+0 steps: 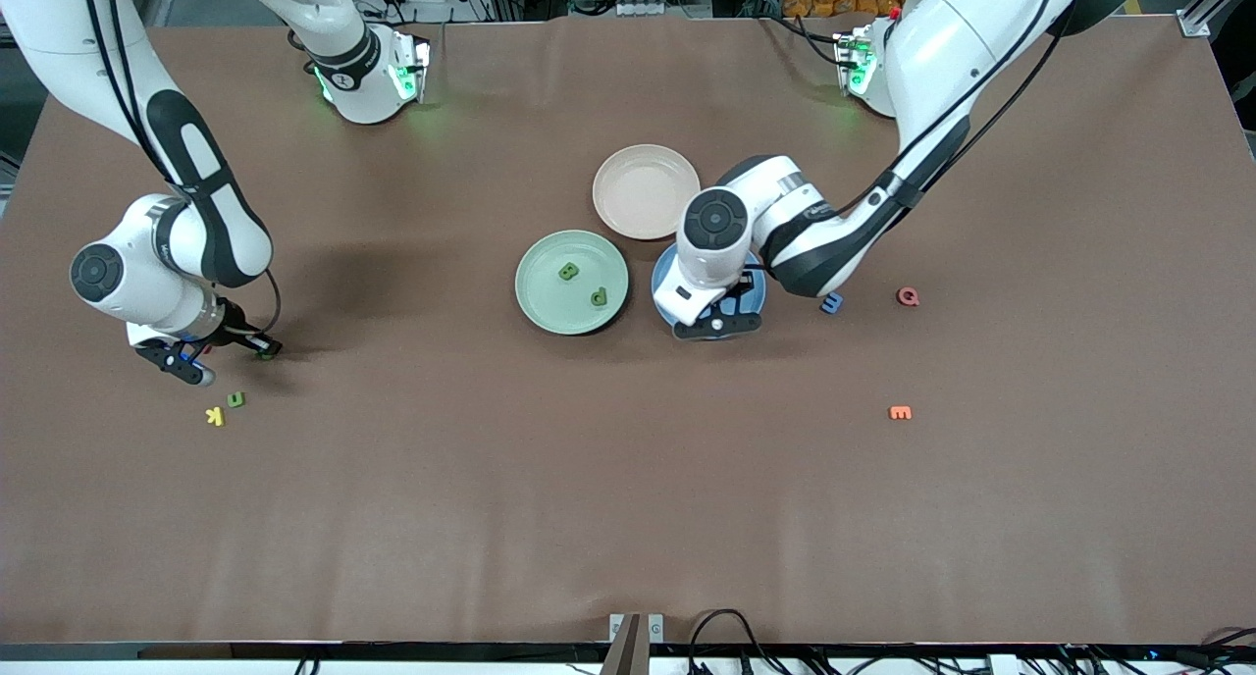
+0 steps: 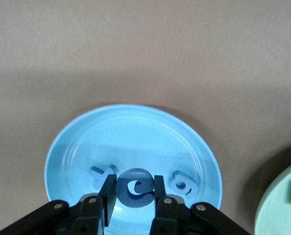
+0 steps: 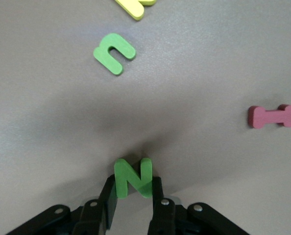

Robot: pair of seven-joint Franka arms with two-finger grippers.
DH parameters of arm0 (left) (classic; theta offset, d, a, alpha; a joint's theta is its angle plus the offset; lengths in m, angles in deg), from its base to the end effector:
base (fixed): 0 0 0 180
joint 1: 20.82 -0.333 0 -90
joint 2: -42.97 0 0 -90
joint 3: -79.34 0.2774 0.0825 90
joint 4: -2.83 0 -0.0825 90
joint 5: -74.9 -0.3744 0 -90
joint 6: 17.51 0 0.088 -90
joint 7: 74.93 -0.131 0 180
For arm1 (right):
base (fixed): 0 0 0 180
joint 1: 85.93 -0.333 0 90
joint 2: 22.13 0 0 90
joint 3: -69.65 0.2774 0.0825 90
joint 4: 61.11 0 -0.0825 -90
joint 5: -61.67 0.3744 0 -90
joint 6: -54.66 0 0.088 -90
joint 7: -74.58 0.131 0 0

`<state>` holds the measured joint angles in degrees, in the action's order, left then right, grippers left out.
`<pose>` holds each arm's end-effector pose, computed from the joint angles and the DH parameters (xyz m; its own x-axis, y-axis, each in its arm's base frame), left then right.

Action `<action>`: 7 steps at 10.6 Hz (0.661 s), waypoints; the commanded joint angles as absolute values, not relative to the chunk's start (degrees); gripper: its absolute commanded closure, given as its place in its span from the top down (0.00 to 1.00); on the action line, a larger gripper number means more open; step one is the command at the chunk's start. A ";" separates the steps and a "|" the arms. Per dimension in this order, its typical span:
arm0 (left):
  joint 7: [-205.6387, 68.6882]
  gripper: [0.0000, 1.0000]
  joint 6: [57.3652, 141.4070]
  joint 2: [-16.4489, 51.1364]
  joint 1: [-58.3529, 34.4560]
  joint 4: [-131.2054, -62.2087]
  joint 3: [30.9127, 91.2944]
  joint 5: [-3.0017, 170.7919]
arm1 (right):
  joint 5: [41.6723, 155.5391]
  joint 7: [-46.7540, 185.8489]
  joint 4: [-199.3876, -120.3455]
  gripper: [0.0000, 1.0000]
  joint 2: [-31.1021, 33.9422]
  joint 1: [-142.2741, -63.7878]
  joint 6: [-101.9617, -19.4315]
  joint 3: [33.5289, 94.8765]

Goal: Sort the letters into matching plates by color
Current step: 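Release the blue c in the blue plate while the right gripper carries N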

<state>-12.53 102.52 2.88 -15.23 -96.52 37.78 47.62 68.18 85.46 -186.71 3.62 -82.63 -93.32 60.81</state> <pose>0.4562 -0.4175 0.1964 0.9894 0.0853 -0.1174 0.0769 -0.9943 -0.0744 0.5148 -0.1174 0.1250 0.8828 -0.4673 -0.0471 -0.4669 -0.8841 0.0209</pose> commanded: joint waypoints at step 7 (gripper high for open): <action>-8.04 1.00 101.23 0.34 -9.92 -96.40 39.35 47.75 | 67.91 85.48 -183.71 0.20 0.55 -90.04 -88.43 64.99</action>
